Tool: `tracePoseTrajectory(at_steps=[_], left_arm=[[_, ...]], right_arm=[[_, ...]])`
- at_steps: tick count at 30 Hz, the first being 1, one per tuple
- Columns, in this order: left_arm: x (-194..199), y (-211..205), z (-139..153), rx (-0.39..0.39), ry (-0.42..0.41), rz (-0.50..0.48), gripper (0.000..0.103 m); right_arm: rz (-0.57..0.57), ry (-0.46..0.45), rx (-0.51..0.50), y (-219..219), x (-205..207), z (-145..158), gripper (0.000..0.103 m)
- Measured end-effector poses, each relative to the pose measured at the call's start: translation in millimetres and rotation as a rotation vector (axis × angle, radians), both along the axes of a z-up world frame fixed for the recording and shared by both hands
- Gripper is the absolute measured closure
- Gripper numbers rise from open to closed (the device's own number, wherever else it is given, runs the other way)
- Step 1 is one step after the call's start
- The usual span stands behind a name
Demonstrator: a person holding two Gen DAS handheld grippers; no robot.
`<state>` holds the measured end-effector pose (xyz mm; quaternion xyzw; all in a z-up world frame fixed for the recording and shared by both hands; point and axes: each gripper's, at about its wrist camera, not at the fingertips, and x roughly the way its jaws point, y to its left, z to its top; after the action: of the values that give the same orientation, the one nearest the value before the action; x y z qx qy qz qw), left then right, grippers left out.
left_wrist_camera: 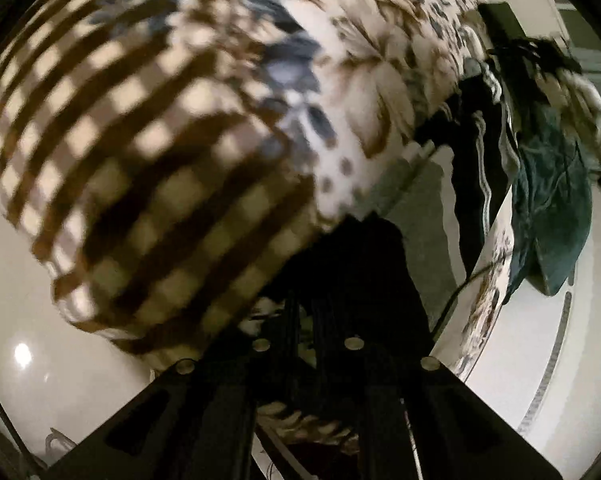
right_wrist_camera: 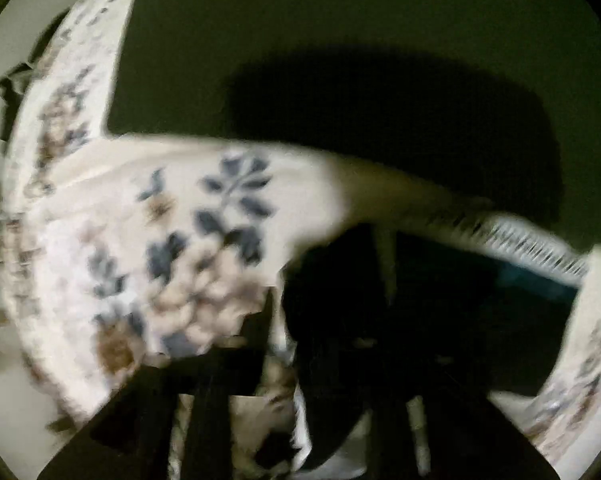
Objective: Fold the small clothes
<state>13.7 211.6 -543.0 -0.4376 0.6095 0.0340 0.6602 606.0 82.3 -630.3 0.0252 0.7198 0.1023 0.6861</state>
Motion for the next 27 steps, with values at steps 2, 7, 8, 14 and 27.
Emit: tracePoseTrajectory(at_steps=[2, 7, 8, 14, 27], left_arm=[[-1.8, 5.9, 8.2, 0.006, -0.020, -0.016, 0.071], [13.9, -4.8, 21.1, -0.011, -0.061, -0.072, 0.041], [19.9, -10.8, 21.1, -0.001, -0.067, -0.103, 0.041], [43.8, -64.5, -0.8, 0.193, 0.000, -0.372, 0.060], [22.7, -57.9, 27.6, 0.291, 0.039, -0.408, 0.097]], right_arm=[[0.000, 0.010, 0.081, -12.5, -24.3, 12.0, 0.041], [0.049, 0.020, 0.110, -67.4, -134.6, 33.3, 0.041], [0.049, 0.035, 0.095, -84.4, -166.7, 30.2, 0.041], [-0.126, 0.214, 0.092, -176.5, -334.2, -26.9, 0.041], [-0.348, 0.358, 0.152, -212.9, -520.6, -78.3, 0.097]])
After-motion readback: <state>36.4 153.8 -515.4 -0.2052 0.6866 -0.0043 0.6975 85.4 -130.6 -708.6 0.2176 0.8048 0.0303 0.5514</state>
